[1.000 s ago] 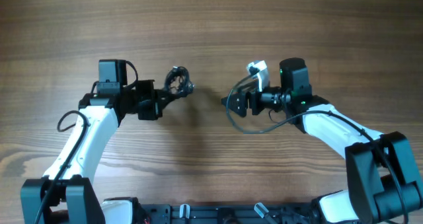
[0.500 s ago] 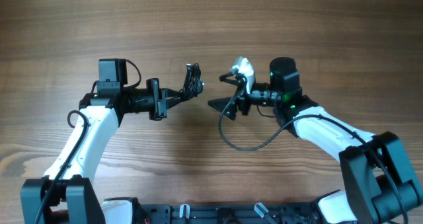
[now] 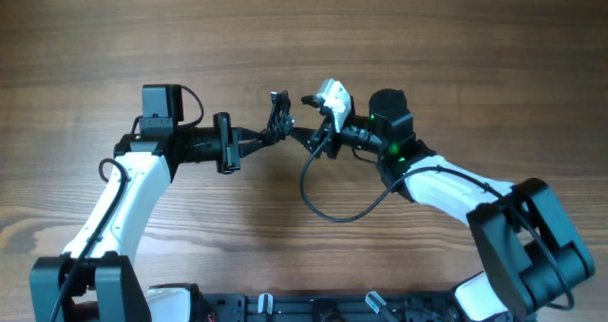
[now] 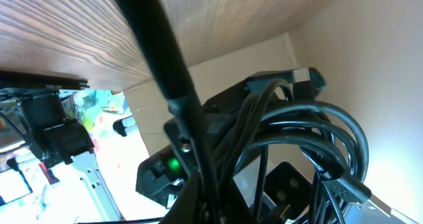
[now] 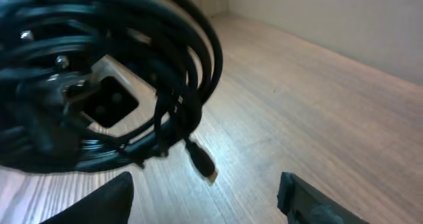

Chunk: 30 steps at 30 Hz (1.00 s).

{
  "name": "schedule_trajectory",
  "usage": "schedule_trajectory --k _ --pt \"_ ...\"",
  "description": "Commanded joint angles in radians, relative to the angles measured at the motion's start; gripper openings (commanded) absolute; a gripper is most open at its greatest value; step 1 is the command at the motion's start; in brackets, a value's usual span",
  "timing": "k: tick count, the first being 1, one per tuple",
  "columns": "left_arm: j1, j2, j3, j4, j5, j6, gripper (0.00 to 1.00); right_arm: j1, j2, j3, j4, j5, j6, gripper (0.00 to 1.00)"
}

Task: Untangle cables

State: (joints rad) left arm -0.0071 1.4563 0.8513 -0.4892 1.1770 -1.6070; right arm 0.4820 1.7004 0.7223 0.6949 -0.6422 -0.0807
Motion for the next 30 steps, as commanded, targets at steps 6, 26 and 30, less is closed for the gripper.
schedule_trajectory --k 6,26,30 --pt "-0.048 -0.010 0.015 0.003 0.038 0.006 0.04 0.005 0.029 0.002 0.060 0.018 -0.058 0.57" --pt "-0.047 -0.010 0.015 0.134 -0.005 0.058 0.04 -0.046 0.029 0.002 -0.353 0.475 0.035 0.04" --pt "-0.047 -0.010 0.015 0.142 -0.065 0.058 0.04 -0.078 0.029 0.002 -0.443 0.523 0.090 0.04"
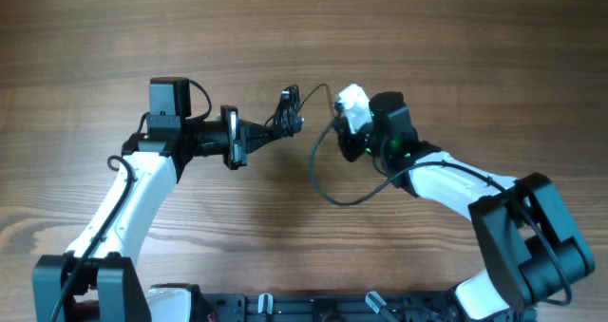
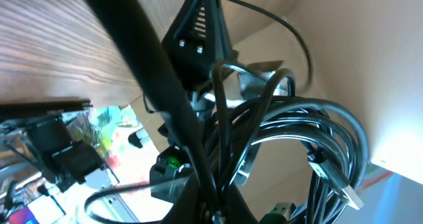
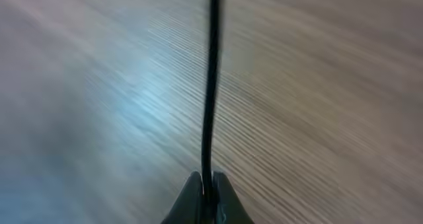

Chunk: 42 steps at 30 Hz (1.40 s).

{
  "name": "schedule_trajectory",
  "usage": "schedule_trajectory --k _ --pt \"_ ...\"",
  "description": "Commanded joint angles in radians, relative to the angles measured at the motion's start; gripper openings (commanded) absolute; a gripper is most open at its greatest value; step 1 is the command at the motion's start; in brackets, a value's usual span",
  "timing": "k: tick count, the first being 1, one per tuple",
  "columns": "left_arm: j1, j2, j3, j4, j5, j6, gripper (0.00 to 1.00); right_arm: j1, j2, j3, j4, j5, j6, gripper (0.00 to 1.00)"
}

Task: Untangle cables

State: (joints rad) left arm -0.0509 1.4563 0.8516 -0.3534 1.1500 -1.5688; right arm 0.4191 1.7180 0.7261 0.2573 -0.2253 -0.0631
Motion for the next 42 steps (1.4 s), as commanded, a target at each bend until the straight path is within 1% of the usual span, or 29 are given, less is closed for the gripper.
schedule_trajectory --k 1,2,3,4,5,7,8,9,11,13,14,15,17,18,20,22,23,24,25,27,28,29,30,31,33,34,37,40,42 --pt "-0.003 -0.010 0.014 0.006 -0.048 0.020 0.04 -0.027 0.011 -0.002 -0.006 0.106 0.119 0.04" --pt "-0.003 -0.010 0.014 0.006 -0.056 0.020 0.04 -0.037 0.011 -0.002 -0.005 0.106 0.160 0.04" --pt "-0.003 -0.010 0.014 0.006 -0.079 0.021 0.04 -0.057 0.011 -0.002 -0.005 0.106 0.232 0.13" --pt "-0.003 -0.010 0.014 0.006 -0.108 0.024 0.04 -0.074 0.010 -0.002 -0.013 0.104 0.292 0.51" --pt "-0.003 -0.010 0.014 0.016 -0.166 0.079 0.04 -0.095 0.005 -0.002 -0.027 0.068 0.331 0.74" --pt "-0.003 -0.010 0.014 0.047 -0.343 0.277 0.04 -0.138 -0.011 -0.002 -0.035 -0.130 0.328 1.00" --pt "-0.003 -0.010 0.014 0.047 -0.411 0.363 0.04 -0.153 -0.018 -0.002 -0.033 -0.224 0.329 1.00" --pt "-0.003 -0.010 0.014 0.047 -0.491 0.455 0.04 -0.180 -0.028 -0.002 -0.027 -0.386 0.329 1.00" --pt "-0.005 -0.010 0.014 0.047 -0.573 0.607 0.04 -0.220 -0.034 -0.002 0.005 -0.643 0.329 1.00" --pt "-0.009 -0.010 0.014 0.047 -0.595 0.758 0.04 -0.251 -0.034 -0.002 0.076 -0.874 0.339 1.00" --pt "-0.016 -0.010 0.014 0.047 -0.603 0.822 0.04 -0.254 -0.034 -0.002 0.129 -0.952 0.379 1.00" --pt "-0.033 -0.010 0.014 0.047 -0.610 0.868 0.04 -0.253 -0.034 -0.002 0.185 -0.973 0.472 1.00" --pt "-0.068 -0.010 0.014 0.053 -0.623 0.885 0.04 -0.243 -0.034 -0.002 0.239 -0.972 0.571 1.00" --pt "-0.095 -0.010 0.014 0.059 -0.657 0.884 0.04 -0.230 -0.034 -0.002 0.253 -0.970 0.576 1.00" --pt "-0.151 -0.010 0.014 0.060 -0.776 0.880 0.04 -0.198 -0.033 -0.002 0.250 -0.901 0.576 1.00" --pt "-0.224 -0.010 0.014 0.060 -0.906 0.841 0.04 -0.149 -0.033 -0.002 0.225 -0.732 0.576 0.98" --pt "-0.256 -0.010 0.014 0.064 -0.958 0.811 0.04 -0.126 -0.033 -0.002 0.205 -0.640 0.575 0.92" --pt "-0.291 -0.010 0.014 0.072 -1.014 0.793 0.04 -0.099 -0.032 -0.002 0.182 -0.556 0.575 0.81" --pt "-0.318 -0.010 0.014 0.082 -1.054 0.792 0.04 -0.067 -0.032 -0.002 0.157 -0.472 0.591 0.75" --pt "-0.369 -0.010 0.014 0.093 -1.140 0.736 0.04 -0.031 -0.032 -0.002 0.154 -0.428 0.598 0.70" --pt "-0.392 -0.010 0.014 0.097 -1.185 0.712 0.04 -0.023 -0.032 -0.002 0.162 -0.421 0.617 0.63" --pt "-0.409 -0.010 0.014 0.100 -1.223 0.695 0.04 -0.017 -0.032 -0.002 0.159 -0.399 0.645 0.54" --pt "-0.432 -0.010 0.014 0.101 -1.275 0.675 0.04 -0.013 -0.032 -0.002 0.142 -0.363 0.679 0.38" --pt "-0.446 -0.010 0.014 0.100 -1.309 0.662 0.04 -0.013 -0.032 -0.002 0.129 -0.343 0.703 0.27" --pt "-0.461 -0.010 0.014 0.100 -1.331 0.659 0.04 -0.013 -0.031 -0.002 0.114 -0.312 0.747 0.11" --pt "-0.463 -0.010 0.014 0.100 -1.331 0.650 0.04 -0.013 -0.031 -0.002 0.114 -0.312 0.747 0.05" --pt "-0.462 -0.010 0.014 0.097 -1.331 0.643 0.04 -0.013 -0.031 -0.002 0.116 -0.320 0.754 0.04" --pt "-0.459 -0.010 0.014 0.097 -1.331 0.644 0.04 -0.013 -0.031 -0.002 0.140 -0.386 0.680 0.04" --pt "-0.435 -0.012 0.014 0.096 -1.245 0.671 0.04 -0.014 -0.031 -0.002 0.154 -0.435 0.631 0.04"
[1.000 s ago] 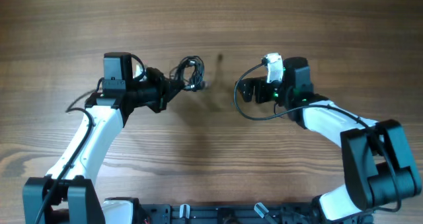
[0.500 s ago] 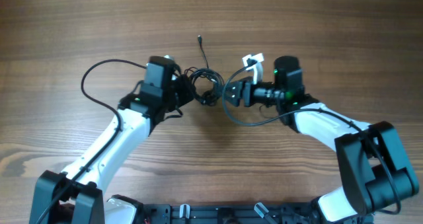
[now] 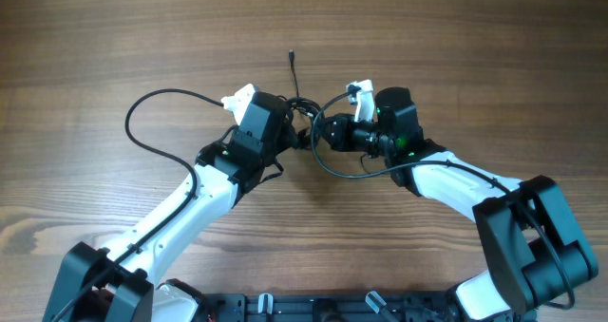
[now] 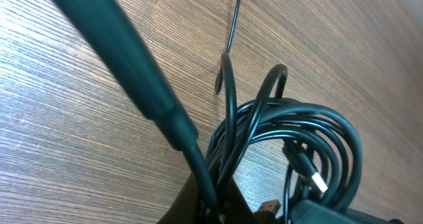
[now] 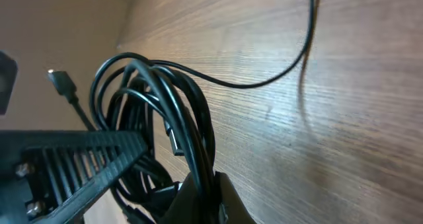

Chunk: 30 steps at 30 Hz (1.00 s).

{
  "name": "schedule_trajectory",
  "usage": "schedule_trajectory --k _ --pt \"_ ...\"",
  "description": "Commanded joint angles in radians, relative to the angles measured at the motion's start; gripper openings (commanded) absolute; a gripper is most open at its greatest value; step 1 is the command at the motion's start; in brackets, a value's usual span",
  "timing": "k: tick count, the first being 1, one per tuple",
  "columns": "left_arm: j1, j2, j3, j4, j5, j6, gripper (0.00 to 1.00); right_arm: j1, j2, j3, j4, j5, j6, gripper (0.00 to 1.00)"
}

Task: Untangle cables

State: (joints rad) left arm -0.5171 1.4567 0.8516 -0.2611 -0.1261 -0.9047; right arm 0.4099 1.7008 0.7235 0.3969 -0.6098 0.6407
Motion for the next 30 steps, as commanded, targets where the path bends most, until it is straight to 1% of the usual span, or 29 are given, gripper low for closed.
schedule_trajectory --k 1,3,4,7,9,10,15,16,19,20,21,22,23,25,28,30 --pt "0.076 -0.013 0.014 0.003 0.181 0.049 0.04 -0.014 -0.014 0.001 0.018 -0.077 -0.100 0.04" --pt "0.150 -0.013 0.014 0.005 0.407 0.128 0.04 -0.024 -0.014 0.001 0.021 -0.107 -0.126 0.04" --pt "0.193 -0.013 0.014 0.005 0.536 0.193 0.04 -0.026 -0.012 0.001 0.021 -0.109 -0.128 0.04" --pt "0.329 -0.013 0.014 -0.002 0.954 0.470 0.04 -0.026 -0.005 0.001 0.026 -0.109 -0.128 0.04" --pt "0.392 -0.013 0.014 -0.034 1.130 0.592 0.04 -0.026 -0.005 0.001 0.025 -0.109 -0.126 0.04" --pt "0.410 -0.013 0.014 -0.048 1.155 0.626 0.04 -0.026 -0.005 0.001 0.025 -0.105 -0.125 0.04" --pt "0.430 -0.013 0.014 -0.093 1.157 0.799 0.04 -0.026 -0.005 0.001 0.025 -0.105 -0.125 0.04" --pt "0.430 -0.013 0.014 -0.103 1.137 0.823 0.04 -0.026 -0.005 0.001 0.025 -0.105 -0.125 0.04" --pt "0.430 -0.013 0.014 -0.158 0.922 0.813 0.04 -0.026 -0.005 0.001 0.023 -0.105 -0.125 0.04" --pt "0.430 -0.013 0.014 -0.196 0.801 0.782 0.04 -0.026 -0.005 0.001 0.022 -0.104 -0.125 0.04" --pt "0.430 -0.013 0.014 -0.220 0.717 0.743 0.04 -0.026 -0.005 0.001 0.022 -0.103 -0.124 0.04" --pt "0.430 -0.013 0.014 -0.258 0.592 0.666 0.04 -0.026 -0.005 0.001 0.022 -0.101 -0.124 0.04" --pt "0.430 -0.013 0.014 -0.287 0.501 0.612 0.07 -0.026 -0.005 0.001 0.022 -0.101 -0.123 0.04" --pt "0.430 -0.013 0.014 -0.330 0.375 0.531 0.14 -0.026 -0.005 0.001 0.021 -0.098 -0.116 0.04" --pt "0.430 -0.013 0.014 -0.338 0.352 0.490 0.15 -0.026 -0.005 0.001 0.021 -0.097 -0.116 0.04" --pt "0.430 -0.013 0.014 -0.338 0.353 0.437 0.15 -0.026 -0.005 0.001 0.021 -0.097 -0.114 0.04"
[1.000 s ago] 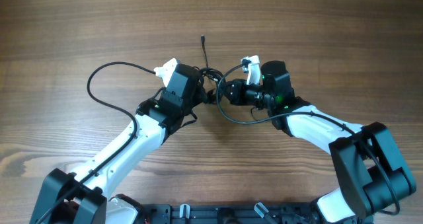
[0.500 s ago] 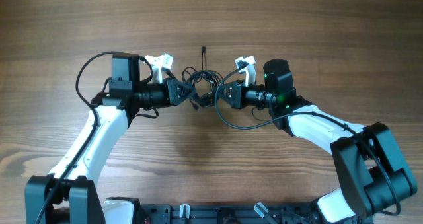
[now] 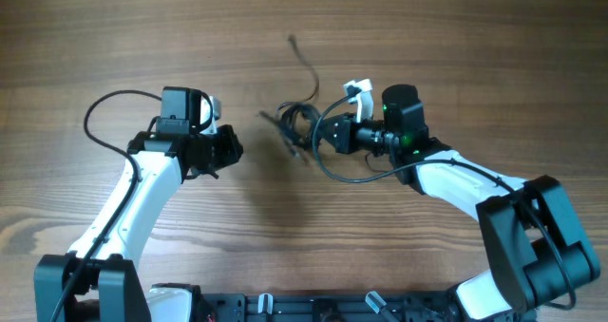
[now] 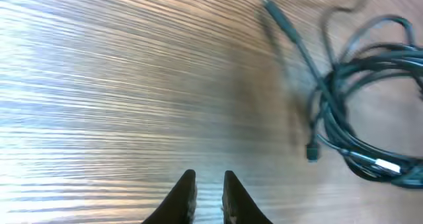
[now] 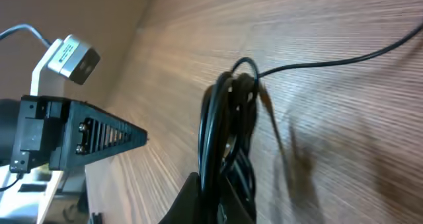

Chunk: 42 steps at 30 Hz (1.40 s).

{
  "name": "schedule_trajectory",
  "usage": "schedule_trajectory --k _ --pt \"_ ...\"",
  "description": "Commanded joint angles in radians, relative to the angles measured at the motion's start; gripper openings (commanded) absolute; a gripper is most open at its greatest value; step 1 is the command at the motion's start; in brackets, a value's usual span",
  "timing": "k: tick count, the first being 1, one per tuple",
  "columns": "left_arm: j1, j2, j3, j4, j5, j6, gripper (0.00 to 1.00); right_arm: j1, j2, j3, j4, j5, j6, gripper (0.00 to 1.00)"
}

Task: Untangle cables

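A coil of black cables (image 3: 296,123) hangs over the middle of the wooden table, one loose end (image 3: 296,48) trailing toward the far side. My right gripper (image 3: 321,135) is shut on the coil, and the strands (image 5: 221,125) rise from between its fingers (image 5: 198,197). A slack loop (image 3: 350,176) hangs below that arm. Well left of the coil, my left gripper (image 3: 233,151) touches none of it. Its fingers (image 4: 188,191) stand slightly apart around bare wood, so that gripper (image 4: 207,184) is open. Its view has the coil (image 4: 370,112) at upper right with a plug (image 4: 310,151) dangling.
The brown wooden table (image 3: 456,37) fills the overhead view. A thin black camera lead (image 3: 100,123) arcs off the left wrist. The left arm's wrist (image 5: 79,138) and its white camera (image 5: 66,55) appear at the left of the right wrist view.
My left gripper has let go of the coil and now sits open well to the left of it. The right gripper still holds the coil at about the same place.
At first my left gripper held the coil while the right stood open beside it. Then the right was shut on a single strand, a little to the right. Later both grippers gripped the coil together at the centre. Now only the right holds it.
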State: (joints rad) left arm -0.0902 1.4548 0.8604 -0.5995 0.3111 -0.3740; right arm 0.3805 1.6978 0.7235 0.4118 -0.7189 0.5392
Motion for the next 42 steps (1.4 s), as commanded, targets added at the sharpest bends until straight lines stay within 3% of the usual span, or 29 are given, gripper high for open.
schedule_trajectory --k 1,4,6,10,16,23,24,26,27,35,38,39,42 --pt "0.002 -0.011 0.006 0.000 -0.078 -0.115 0.17 0.003 -0.001 0.001 0.006 0.012 -0.013 0.04" --pt "0.002 -0.011 0.006 0.022 0.129 -0.040 0.18 0.003 -0.001 0.001 0.006 0.015 -0.014 0.04" --pt "-0.011 -0.011 0.006 0.076 0.356 0.077 0.29 0.003 -0.001 0.001 0.007 0.014 -0.016 0.04" --pt "-0.071 -0.001 0.005 0.163 0.384 0.075 0.45 0.003 -0.001 0.001 0.049 -0.084 -0.119 0.04" --pt "-0.144 0.056 0.006 0.216 0.360 0.057 0.51 0.003 0.000 0.001 0.110 -0.267 -0.251 0.04" --pt "-0.150 0.163 0.006 0.249 0.317 -0.032 0.54 0.003 0.000 0.001 0.157 -0.387 -0.277 0.04" --pt "-0.154 0.170 0.006 0.250 0.317 -0.031 0.50 0.003 0.000 0.001 0.165 -0.389 -0.276 0.04" --pt "-0.169 0.172 0.005 0.243 0.317 -0.028 0.32 0.002 0.000 0.001 0.169 -0.380 -0.272 0.04" --pt "-0.178 0.172 0.005 0.238 0.316 -0.022 0.29 0.000 0.000 0.001 0.172 -0.378 -0.268 0.04" --pt "-0.248 0.172 0.005 0.206 0.122 0.013 0.34 -0.005 0.000 0.001 0.444 -0.451 0.087 0.04" --pt "-0.248 0.172 0.005 0.207 -0.072 -0.126 0.34 -0.005 0.000 0.001 0.436 -0.459 0.158 0.04" --pt "-0.245 0.172 0.005 0.208 -0.151 -0.205 0.38 -0.005 0.000 0.001 0.436 -0.466 0.174 0.04" --pt "-0.214 0.172 0.005 0.207 -0.198 -0.304 0.48 -0.005 0.000 0.001 0.431 -0.465 0.198 0.04"
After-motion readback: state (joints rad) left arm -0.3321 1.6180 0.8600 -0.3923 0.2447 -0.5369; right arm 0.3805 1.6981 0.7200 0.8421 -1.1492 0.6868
